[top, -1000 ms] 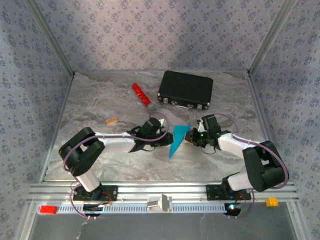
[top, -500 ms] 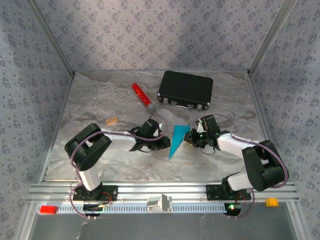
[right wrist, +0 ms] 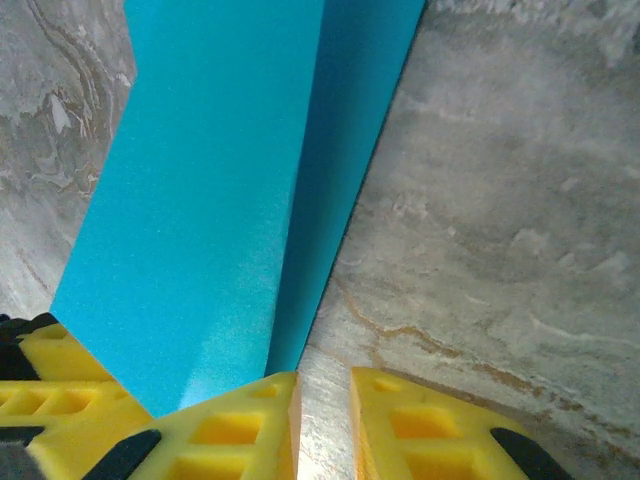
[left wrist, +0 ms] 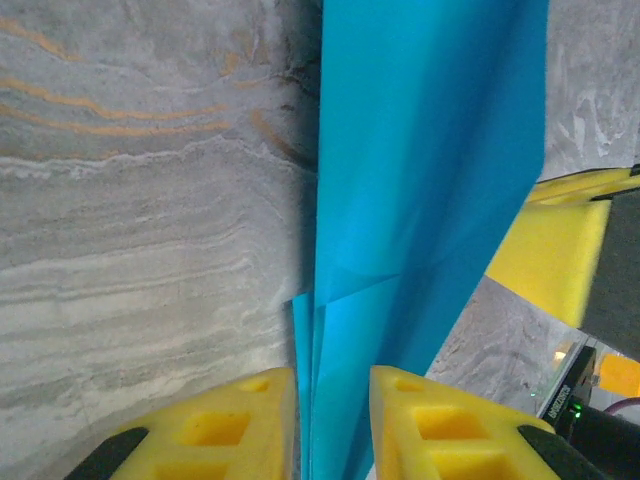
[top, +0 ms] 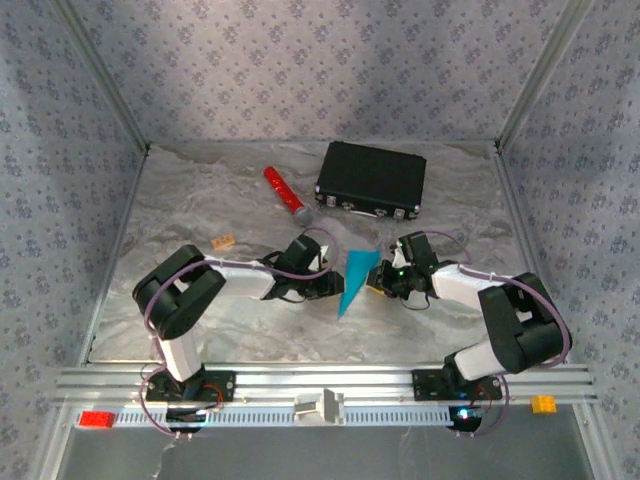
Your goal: Fold a paper plane with a square sheet of paper (pick it up from the middle)
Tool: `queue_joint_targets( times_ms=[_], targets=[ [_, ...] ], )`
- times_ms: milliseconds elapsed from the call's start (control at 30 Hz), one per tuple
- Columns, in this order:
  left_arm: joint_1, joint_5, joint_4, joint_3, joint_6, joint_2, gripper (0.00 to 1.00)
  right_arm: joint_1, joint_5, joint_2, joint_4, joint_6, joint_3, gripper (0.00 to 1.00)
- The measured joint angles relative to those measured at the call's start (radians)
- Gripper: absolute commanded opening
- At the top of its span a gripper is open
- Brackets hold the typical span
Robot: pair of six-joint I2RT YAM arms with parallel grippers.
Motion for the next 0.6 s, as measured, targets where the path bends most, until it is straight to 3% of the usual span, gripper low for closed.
queue_joint_targets(
  times_ms=[600],
  targets=[
    [0.005,0.02,-0.023,0.019,0.02,0.022,0.25,0.011,-0.052,0.021,0.04,0.002,0.001,0.2]
  ],
)
